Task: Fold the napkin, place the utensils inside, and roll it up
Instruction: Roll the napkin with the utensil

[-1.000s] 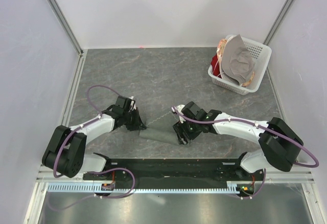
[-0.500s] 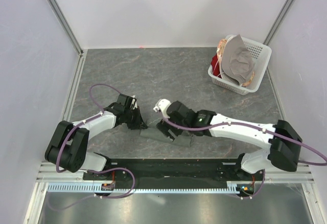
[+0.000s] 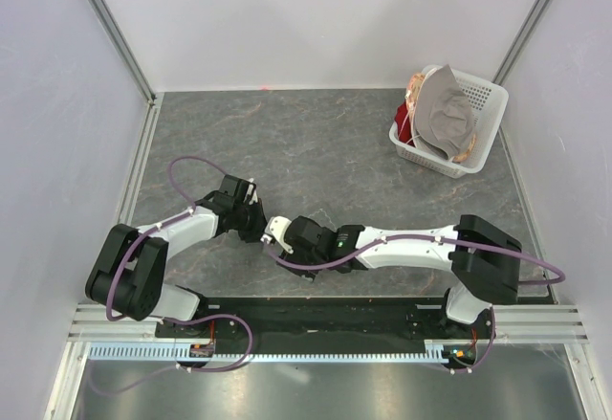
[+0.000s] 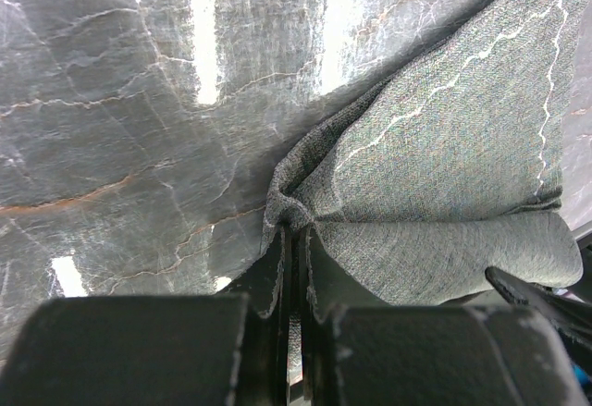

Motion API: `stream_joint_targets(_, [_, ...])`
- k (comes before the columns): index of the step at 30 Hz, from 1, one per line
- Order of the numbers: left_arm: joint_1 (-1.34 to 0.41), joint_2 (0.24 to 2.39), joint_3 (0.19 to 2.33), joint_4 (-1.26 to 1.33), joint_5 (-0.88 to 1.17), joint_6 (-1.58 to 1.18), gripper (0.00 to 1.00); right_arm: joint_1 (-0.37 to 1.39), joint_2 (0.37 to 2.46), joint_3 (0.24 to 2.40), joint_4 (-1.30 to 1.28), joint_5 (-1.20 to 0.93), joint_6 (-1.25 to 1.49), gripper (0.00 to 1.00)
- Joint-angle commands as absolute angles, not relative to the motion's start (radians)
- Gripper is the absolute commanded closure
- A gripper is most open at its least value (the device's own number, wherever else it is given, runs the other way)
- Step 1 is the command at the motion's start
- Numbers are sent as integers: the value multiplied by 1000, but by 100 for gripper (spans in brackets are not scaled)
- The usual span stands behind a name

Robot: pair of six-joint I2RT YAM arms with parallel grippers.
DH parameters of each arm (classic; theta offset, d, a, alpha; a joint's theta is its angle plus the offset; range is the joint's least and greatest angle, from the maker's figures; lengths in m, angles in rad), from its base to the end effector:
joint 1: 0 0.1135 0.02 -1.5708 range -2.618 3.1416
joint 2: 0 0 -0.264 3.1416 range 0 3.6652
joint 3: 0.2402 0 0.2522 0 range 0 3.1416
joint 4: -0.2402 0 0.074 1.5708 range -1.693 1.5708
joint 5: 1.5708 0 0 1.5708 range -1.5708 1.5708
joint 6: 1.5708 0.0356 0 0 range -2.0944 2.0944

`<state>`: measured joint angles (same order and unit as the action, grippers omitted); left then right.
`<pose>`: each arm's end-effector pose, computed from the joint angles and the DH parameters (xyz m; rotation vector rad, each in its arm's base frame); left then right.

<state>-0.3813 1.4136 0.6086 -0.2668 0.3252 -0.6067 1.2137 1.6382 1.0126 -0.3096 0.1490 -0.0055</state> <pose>0.2216 -0.1011 0.1447 -0.1959 2.7580 -0.7328 0.1225 0.3132 0.1942 -1.3914 2.1005 0.3159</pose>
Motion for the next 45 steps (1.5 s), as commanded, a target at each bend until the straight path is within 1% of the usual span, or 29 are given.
stream_joint_targets(1, [-382,1427,629,-295,333,-563,98,1216,1661,1012,-262,212,-32,27])
stream_joint_targets(8, [-382,1414,635,-295,348,-554,98,1204,1709,996,-244,212,-37,27])
stream_joint_targets(9, [-380,1408,637,-293,350,-554,97,1201,1712,991,-239,207,-37,27])
stream_joint_targets(10, [-380,1404,638,-293,348,-554,92,1194,1713,989,-238,203,-35,27])
stream_joint_targets(12, [-382,1388,640,-293,342,-552,85,1184,1718,982,-230,201,-34,28])
stream_joint_targets(13, [-382,1370,641,-293,336,-551,79,1174,1718,977,-230,187,-34,28])
stream_joint_targets(15, [-382,1350,644,-295,316,-554,70,1161,1720,967,-221,175,-31,29])
stream_joint_targets(16, [-382,1324,649,-299,307,-557,61,1149,1720,962,-219,152,-31,29])
stream_joint_targets(19, [-380,1290,655,-313,267,-561,51,1129,1721,942,-201,111,-28,30])
stream_joint_targets(23, [-379,1226,650,-330,206,-572,46,1109,1733,923,-178,83,-23,32])
stream_joint_targets(24, [-380,1189,638,-331,168,-578,42,1089,1743,913,-167,45,-15,34])
stream_joint_targets(26, [-380,1164,624,-331,147,-578,40,1066,1740,907,-152,15,-6,35])
stream_joint_targets(29, [-379,1118,598,-324,106,-581,40,1036,1732,894,-137,-69,-2,42])
stream_joint_targets(32, [-380,1063,562,-301,83,-603,40,1006,1730,893,-130,-162,-2,46])
stream_joint_targets(35, [-380,999,517,-244,106,-618,40,976,1746,897,-129,-261,0,49])
stream_joint_targets(41, [-380,927,427,-95,237,-641,40,916,1804,917,-135,-437,26,50])
stream_joint_targets(45, [-382,928,385,-41,279,-655,44,885,1850,934,-144,-506,38,50])
